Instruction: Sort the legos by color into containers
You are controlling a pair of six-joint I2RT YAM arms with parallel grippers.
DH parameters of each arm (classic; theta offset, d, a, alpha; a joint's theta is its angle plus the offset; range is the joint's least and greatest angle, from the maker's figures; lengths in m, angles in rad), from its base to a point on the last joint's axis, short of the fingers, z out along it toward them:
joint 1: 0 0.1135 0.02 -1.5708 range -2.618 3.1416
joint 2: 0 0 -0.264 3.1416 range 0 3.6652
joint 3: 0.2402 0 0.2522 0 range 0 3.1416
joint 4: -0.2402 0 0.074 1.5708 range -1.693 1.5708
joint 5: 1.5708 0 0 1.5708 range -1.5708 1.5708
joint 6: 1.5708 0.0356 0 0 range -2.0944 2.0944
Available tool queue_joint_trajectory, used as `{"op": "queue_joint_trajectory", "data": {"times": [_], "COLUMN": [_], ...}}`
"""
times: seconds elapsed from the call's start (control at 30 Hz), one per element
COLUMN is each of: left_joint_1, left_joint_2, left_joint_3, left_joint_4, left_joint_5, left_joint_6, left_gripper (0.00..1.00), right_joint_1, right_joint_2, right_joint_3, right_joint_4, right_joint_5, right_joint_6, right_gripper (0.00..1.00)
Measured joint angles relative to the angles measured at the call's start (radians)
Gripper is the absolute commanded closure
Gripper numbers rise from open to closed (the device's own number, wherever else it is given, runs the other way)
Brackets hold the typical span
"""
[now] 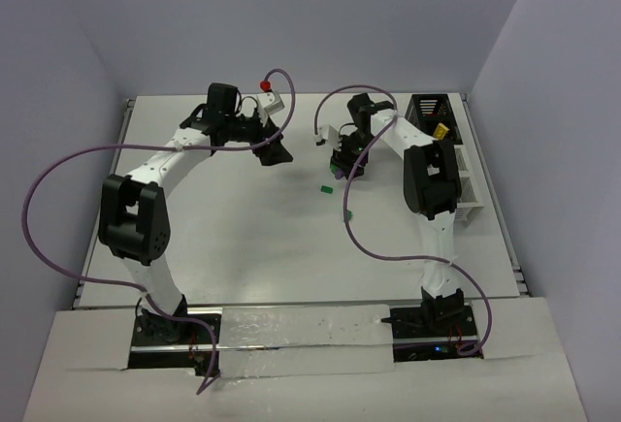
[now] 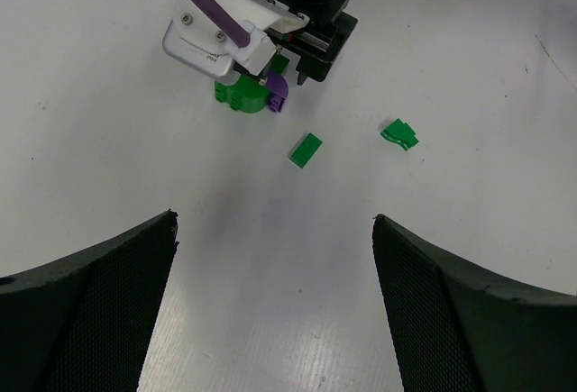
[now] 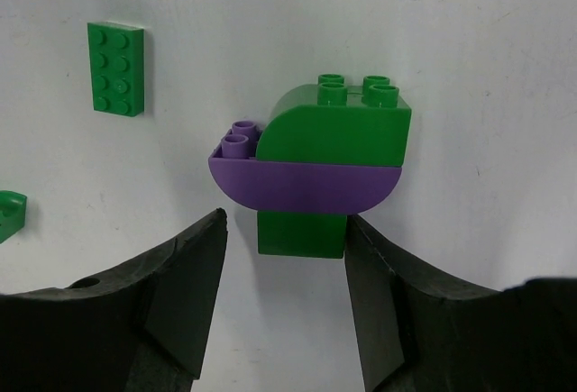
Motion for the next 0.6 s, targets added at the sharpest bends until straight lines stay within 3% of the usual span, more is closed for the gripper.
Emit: {"op": "queue_joint_trajectory", "data": {"times": [0.2,0.33,0.43,0.6], "left_joint_1": [0.002,0.002,0.004,0.016], "left_joint_2": [0.002,0.002,0.002,0.002], "left_joint_3": [0.003,0.004,0.004,0.004], "left_joint_4": [0.0,0.0,0.0,0.013], "left_joint_5": [0.0,0.0,0.0,0.009], "left_joint_6": [-0.004,-0.004,-0.01,-0.062], "left_gripper": [0.06,0.07,0.07,0.07], "right_joint_1": [0.001,0.005,0.006,0.006], "right_joint_2": [0.0,0.0,0.0,-0.015], "right_joint_3": [0.0,-0.001,-0.004,-0.031], "right_joint_4": [0.015,0.034,0.045,0.068], "right_joint_5": [-0.001,-0.002,-0.005,-0.01], "right_joint_6": [0.027,0.047,0.053,0.065], "right_gripper": [0.48,0.79,0.97,1.0]}}
